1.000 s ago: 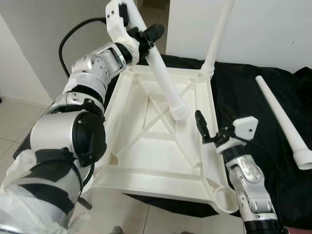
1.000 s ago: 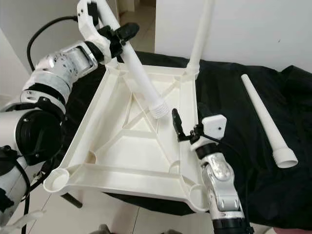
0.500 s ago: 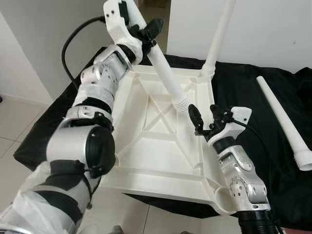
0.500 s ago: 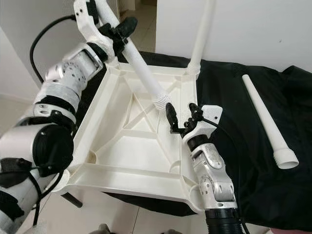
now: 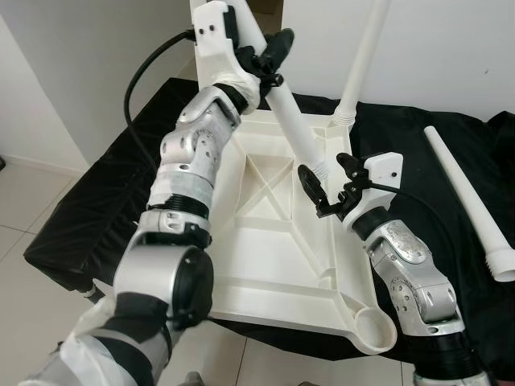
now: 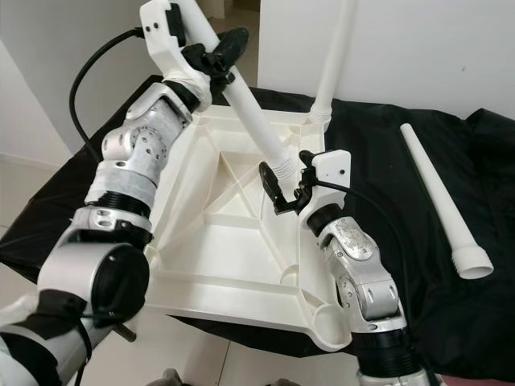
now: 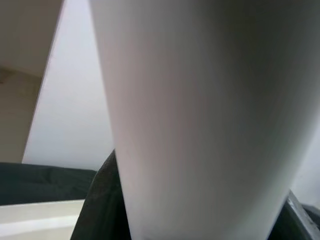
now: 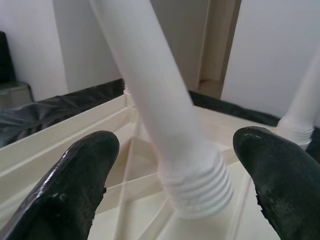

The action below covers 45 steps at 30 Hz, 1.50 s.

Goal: Building children table

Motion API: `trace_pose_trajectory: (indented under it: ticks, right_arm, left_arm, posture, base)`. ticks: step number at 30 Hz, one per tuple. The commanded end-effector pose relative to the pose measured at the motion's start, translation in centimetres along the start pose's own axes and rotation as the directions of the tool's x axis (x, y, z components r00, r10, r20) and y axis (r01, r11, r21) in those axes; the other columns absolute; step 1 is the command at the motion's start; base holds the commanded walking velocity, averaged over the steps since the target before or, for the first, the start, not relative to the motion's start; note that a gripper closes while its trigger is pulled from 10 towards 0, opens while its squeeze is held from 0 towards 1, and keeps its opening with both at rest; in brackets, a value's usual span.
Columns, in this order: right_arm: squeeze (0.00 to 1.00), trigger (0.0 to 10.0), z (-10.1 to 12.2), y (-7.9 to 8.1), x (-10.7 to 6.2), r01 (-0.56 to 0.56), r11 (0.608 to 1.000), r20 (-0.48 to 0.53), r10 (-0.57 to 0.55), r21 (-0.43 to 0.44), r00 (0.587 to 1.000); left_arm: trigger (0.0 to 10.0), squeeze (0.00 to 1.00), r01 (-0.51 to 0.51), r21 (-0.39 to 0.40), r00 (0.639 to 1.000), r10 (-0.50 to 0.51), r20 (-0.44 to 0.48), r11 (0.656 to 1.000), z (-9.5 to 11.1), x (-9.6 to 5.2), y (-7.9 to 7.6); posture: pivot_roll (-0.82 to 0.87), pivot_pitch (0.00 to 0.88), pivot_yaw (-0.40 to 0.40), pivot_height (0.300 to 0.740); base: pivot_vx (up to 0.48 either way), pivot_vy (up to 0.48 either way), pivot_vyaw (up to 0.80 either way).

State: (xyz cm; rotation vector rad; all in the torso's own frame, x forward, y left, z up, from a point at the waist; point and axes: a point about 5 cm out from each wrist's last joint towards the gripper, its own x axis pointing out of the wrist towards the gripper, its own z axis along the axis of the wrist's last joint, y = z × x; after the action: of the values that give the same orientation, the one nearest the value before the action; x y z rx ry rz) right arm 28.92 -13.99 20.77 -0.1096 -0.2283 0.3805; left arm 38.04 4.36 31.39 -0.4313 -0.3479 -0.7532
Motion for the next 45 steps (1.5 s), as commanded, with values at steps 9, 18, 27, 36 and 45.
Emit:
trace_pose_trajectory:
  ticks: [9,18,27,36,45]
  right_arm:
    - [0.0,10.0,-0.6,-0.6,1.3,0.036,0.99,-0.066,-0.046,-0.136,0.997]
    - [0.0,10.0,-0.8,-0.8,2.1,0.041,0.979,-0.085,-0.059,-0.2,0.995]
    - [0.0,10.0,-1.6,-0.2,4.2,0.003,0.964,-0.124,-0.037,-0.264,0.992]
    - [0.0,10.0,-2.2,-0.1,4.6,0.007,0.968,-0.135,-0.042,-0.251,0.99]
    - [0.0,10.0,-2.1,0.0,5.3,0.027,0.967,-0.115,-0.058,-0.253,0.992]
  left_arm:
    - [10.0,0.0,0.077,0.102,0.997,-0.074,-0.032,0.992,-1.8,0.1,-3.5]
    - [10.0,0.0,0.105,0.134,0.994,-0.1,-0.048,0.985,-2.3,0.2,-4.8]
    - [10.0,0.0,0.143,0.155,0.989,-0.138,-0.045,0.977,-2.6,0.5,-6.6]
    - [10.0,0.0,0.145,0.153,0.989,-0.142,-0.036,0.978,-2.5,0.5,-7.1]
    - [10.0,0.0,0.146,0.15,0.989,-0.143,-0.031,0.978,-2.4,0.6,-7.4]
  posture:
    - [-0.09,0.0,-0.017,0.74]
    - [-0.09,0.0,-0.017,0.74]
    - [-0.09,0.0,-0.034,0.74]
    - [-0.08,0.0,-0.04,0.74]
    - [-0.08,0.0,-0.043,0.74]
  base:
    - [0.0,0.0,0.0]
    - [0.0,0.0,0.0]
    - [0.0,0.0,0.0]
    - [0.0,0.0,0.0]
    - [0.0,0.0,0.0]
